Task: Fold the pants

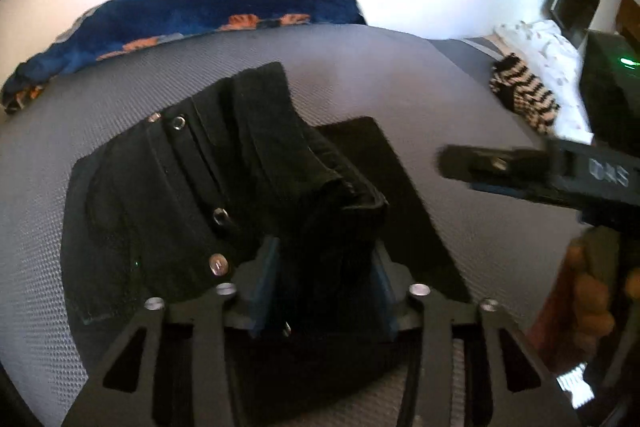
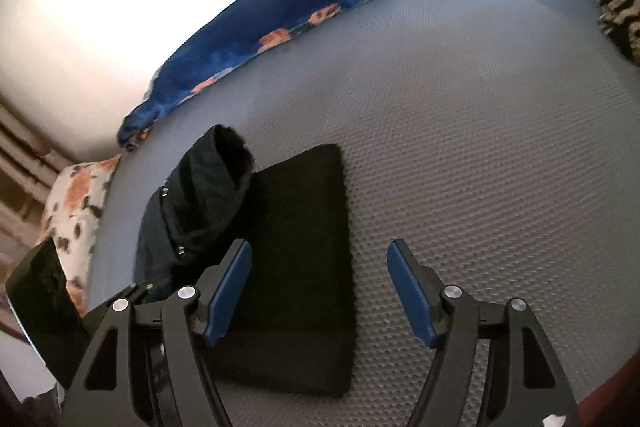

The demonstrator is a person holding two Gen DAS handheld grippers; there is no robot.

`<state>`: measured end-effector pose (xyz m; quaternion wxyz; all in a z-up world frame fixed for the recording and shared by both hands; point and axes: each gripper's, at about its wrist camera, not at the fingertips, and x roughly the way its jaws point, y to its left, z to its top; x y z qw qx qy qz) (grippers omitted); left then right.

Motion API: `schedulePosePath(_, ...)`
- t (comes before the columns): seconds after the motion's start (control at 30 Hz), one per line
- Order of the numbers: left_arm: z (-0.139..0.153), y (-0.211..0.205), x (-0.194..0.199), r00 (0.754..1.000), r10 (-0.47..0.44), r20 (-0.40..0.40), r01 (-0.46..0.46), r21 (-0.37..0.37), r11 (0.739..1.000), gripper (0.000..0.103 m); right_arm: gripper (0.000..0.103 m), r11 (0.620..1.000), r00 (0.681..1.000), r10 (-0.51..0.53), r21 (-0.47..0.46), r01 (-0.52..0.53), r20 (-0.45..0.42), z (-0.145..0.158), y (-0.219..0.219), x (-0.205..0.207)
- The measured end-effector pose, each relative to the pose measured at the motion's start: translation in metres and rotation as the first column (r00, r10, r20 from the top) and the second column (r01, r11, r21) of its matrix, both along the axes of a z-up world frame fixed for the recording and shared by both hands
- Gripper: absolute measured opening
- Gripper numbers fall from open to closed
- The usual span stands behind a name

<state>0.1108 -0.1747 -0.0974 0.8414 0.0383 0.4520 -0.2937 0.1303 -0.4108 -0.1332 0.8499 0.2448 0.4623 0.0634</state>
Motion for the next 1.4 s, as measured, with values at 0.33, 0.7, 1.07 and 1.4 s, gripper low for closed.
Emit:
schedulePosePath(0.33,0.037,0.083,-0.018,0.985,0.150,0.089,-0.145,-0.054,0.988,0.062,0.069,0.941,0.972,0.233,0.261,-0.216,-0.038,-0.028,0.017,0.055)
schedulePosePath(0.7,0.011,0.170,0.010,0.896,0.443,-0.040,-0.444,-0.063,0.894,0.062,0.050,0.917,0.951,0.307,0.279,-0.286,-0.034,-0.048,0.043,0.109)
schedulePosePath(1.07,0.009,0.160,0.029,0.904,0.427,-0.011,-0.427,-0.048,0.903,0.062,0.009,0.953,0.973,0.221,0.195,-0.230,0.068,0.020,0.052,0.062)
schedulePosePath(1.4,0.001,0.114,0.042,0.950,0.312,0.014,-0.312,0.002,0.950,0.062,0.009,0.995,0.998,0.026,0.101,-0.020,-0.056,-0.020,0.000,0.024)
